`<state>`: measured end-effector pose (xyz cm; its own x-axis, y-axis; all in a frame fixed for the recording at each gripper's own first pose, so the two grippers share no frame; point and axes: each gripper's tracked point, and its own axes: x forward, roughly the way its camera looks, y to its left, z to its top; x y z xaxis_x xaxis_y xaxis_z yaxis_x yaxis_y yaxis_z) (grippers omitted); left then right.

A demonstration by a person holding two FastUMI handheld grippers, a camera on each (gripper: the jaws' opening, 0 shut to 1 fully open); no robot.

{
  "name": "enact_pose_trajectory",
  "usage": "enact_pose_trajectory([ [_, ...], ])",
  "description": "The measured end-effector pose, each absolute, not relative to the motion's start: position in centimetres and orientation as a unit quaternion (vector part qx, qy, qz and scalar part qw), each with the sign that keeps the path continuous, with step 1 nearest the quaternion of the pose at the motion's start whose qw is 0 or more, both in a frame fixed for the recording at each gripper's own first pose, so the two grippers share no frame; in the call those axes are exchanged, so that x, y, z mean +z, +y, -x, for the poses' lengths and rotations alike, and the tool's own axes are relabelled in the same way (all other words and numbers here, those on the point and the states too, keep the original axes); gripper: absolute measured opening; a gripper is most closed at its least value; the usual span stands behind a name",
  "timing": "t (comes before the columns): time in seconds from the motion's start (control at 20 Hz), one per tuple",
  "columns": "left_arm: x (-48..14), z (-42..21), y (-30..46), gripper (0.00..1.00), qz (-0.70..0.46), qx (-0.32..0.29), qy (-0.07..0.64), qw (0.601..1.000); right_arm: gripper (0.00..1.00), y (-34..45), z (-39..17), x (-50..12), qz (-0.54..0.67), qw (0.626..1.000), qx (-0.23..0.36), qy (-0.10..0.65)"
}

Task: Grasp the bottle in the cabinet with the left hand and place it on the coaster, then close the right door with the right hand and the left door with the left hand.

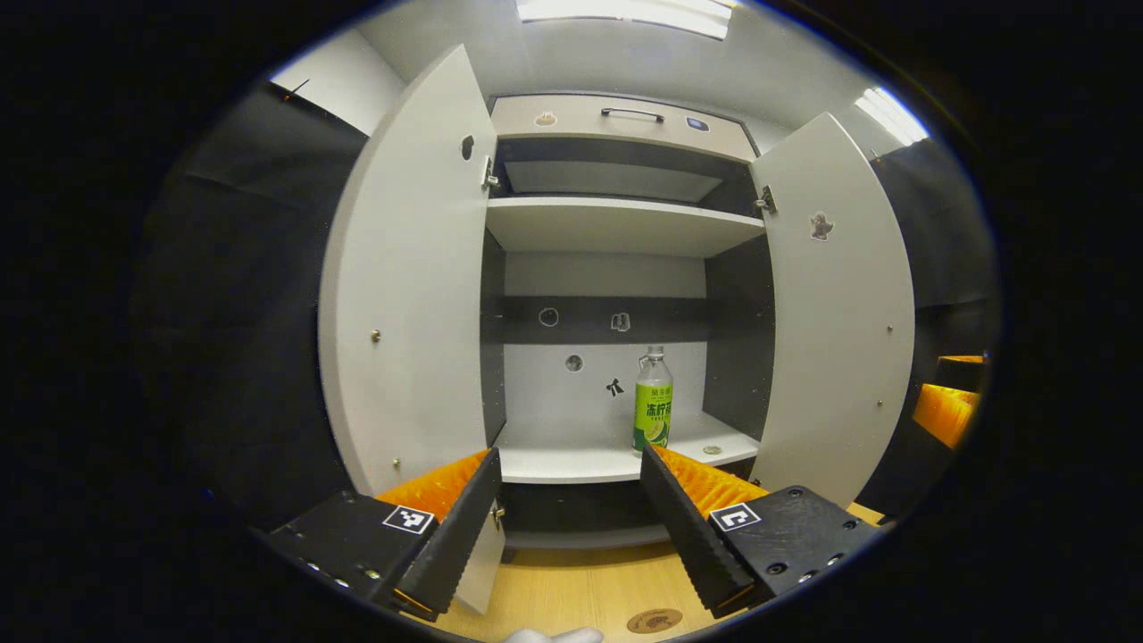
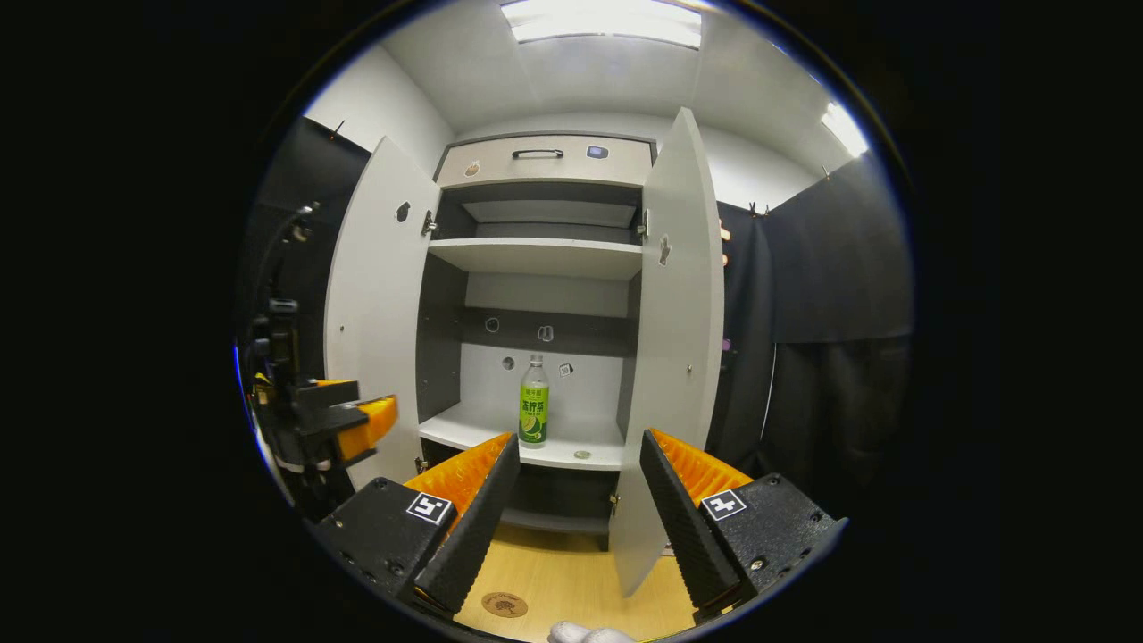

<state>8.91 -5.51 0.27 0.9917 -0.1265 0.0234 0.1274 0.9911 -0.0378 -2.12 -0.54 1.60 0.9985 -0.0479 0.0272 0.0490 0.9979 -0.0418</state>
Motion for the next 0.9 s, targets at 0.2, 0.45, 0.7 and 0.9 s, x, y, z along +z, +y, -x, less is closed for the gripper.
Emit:
enact_pose_trajectory([
  [0.2,0.5,-14.7,-9.2,0.96,0.02,-0.089,-0.015,0.996,0.84,-0.8,1.9,2.0,0.024,0.999,-0.032,-0.008],
  [0.45,0.7,-21.9,-14.5,0.96,0.022,-0.114,-0.025,0.993,0.84,-1.8,1.7,2.7,0.028,0.998,-0.053,-0.007],
  [0.7,0.6,-28.7,-18.9,0.96,0.008,-0.117,-0.033,0.993,0.84,-3.1,1.6,2.7,0.035,0.997,-0.074,0.001],
  [0.9,-0.4,-32.8,-20.5,0.96,0.005,-0.102,-0.027,0.994,0.84,-4.4,1.4,2.0,0.038,0.995,-0.09,0.016],
])
